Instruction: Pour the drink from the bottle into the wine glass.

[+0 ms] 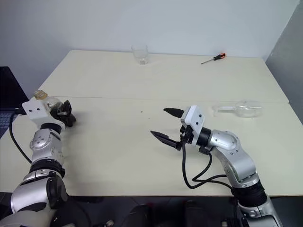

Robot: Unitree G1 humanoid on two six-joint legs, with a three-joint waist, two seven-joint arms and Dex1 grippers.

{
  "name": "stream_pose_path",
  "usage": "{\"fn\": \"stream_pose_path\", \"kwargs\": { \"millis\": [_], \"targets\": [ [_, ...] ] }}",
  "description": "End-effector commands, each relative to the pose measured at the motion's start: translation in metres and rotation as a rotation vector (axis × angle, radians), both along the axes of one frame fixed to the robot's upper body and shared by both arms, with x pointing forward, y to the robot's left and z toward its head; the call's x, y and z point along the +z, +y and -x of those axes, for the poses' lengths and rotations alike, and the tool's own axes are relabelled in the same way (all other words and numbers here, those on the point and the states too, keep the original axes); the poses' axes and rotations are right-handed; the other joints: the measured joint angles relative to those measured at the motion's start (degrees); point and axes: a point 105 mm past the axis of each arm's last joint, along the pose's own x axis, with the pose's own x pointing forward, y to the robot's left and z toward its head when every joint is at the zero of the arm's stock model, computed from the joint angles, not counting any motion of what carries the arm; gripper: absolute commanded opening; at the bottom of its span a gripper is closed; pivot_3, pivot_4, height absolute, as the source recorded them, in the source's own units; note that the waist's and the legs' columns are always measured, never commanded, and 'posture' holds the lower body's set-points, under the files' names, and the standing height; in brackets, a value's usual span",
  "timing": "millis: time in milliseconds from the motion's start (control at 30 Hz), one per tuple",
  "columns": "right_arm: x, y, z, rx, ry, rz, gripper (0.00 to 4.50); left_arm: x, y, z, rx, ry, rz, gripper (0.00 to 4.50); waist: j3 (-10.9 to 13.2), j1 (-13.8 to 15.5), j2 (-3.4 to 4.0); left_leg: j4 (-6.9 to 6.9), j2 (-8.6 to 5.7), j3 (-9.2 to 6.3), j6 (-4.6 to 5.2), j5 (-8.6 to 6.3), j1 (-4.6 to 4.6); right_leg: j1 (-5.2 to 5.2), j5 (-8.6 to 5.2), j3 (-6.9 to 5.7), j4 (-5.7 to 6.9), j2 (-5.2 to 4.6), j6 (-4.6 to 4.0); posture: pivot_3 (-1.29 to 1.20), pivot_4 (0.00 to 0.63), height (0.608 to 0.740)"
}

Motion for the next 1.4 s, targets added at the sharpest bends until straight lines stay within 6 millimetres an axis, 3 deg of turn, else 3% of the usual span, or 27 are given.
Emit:
{"fn": "stream_pose_path", "kwargs": {
  "millis": [33, 267, 433, 667, 900, 1067, 1100, 1200, 1400],
  "targets": [
    [0.011, -0.003, -0.003, -0.019, -0.034, -0.018, 4.50, 0.013, -0.002, -0.002, -0.015, -0.034, -0.033, 4.48, 0.00, 0.00, 0.00, 0.00, 0.00, 0.00, 0.00, 0.00, 0.00, 0.00, 0.00, 0.00, 0.00, 0.00, 0.00, 0.00, 0.150, 0.740],
    [0.010, -0.005, -0.002, -0.016, -0.012, -0.028, 4.50, 0.010, -0.001, 0.007, -0.042, -0.044, -0.052, 4.48, 0.00, -0.13, 0.00, 0.00, 0.01, 0.02, 0.00, 0.00, 0.01, 0.00, 0.00, 0.03, 0.01, 0.00, 0.00, 0.00, 0.150, 0.740],
    [0.008, -0.010, 0.001, -0.020, -0.003, -0.023, 4.50, 0.013, -0.003, 0.026, -0.057, -0.070, -0.084, 4.48, 0.00, -0.13, 0.00, -0.02, 0.04, 0.04, 0.00, 0.00, 0.02, -0.02, 0.00, 0.09, 0.00, -0.02, -0.01, 0.00, 0.150, 0.740],
    [0.002, -0.027, 0.007, -0.072, 0.015, -0.005, 4.50, 0.011, -0.017, 0.080, -0.023, -0.040, -0.064, 4.48, -0.01, 0.02, -0.01, -0.01, 0.06, -0.03, -0.01, -0.01, -0.01, 0.00, 0.01, 0.26, -0.02, -0.09, -0.02, 0.00, 0.150, 0.740],
    [-0.006, -0.048, 0.011, -0.184, 0.046, 0.011, 4.50, -0.012, -0.067, 0.116, -0.232, 0.123, -0.076, 4.48, -0.01, 0.15, 0.00, -0.02, 0.07, -0.07, 0.00, -0.01, 0.08, 0.12, 0.00, 0.22, -0.03, -0.06, -0.03, 0.00, 0.150, 0.740],
    [-0.025, -0.072, -0.003, -0.388, 0.112, 0.082, 4.50, -0.011, -0.162, 0.120, -0.694, 0.167, -0.117, 4.48, -0.02, 0.73, 0.00, 0.00, 0.01, -0.10, -0.01, -0.01, 0.13, 0.25, 0.00, 0.17, -0.05, -0.04, -0.03, 0.00, 0.150, 0.740],
    [-0.027, -0.076, -0.006, -0.418, 0.121, 0.085, 4.50, -0.011, -0.173, 0.122, -0.756, 0.170, -0.120, 4.48, -0.02, 0.73, 0.00, 0.00, 0.00, -0.07, -0.01, -0.01, 0.14, 0.27, 0.00, 0.18, -0.06, -0.02, -0.03, 0.00, 0.150, 0.740],
    [-0.028, -0.085, -0.015, -0.502, 0.134, 0.078, 4.50, -0.003, -0.196, 0.126, -0.899, 0.160, -0.157, 4.48, -0.01, 0.34, 0.04, -0.06, 0.04, 0.06, -0.01, -0.01, 0.21, 0.23, -0.01, 0.18, -0.05, 0.03, -0.04, 0.00, 0.150, 0.740],
    [-0.023, -0.109, -0.039, -0.693, 0.184, -0.006, 4.50, 0.019, -0.221, 0.125, -1.094, 0.089, -0.228, 4.48, 0.03, -0.03, 0.13, -0.09, 0.08, 0.13, 0.00, -0.01, 0.20, 0.18, -0.02, 0.18, -0.02, 0.12, -0.06, 0.00, 0.150, 0.740]
  ]
}}
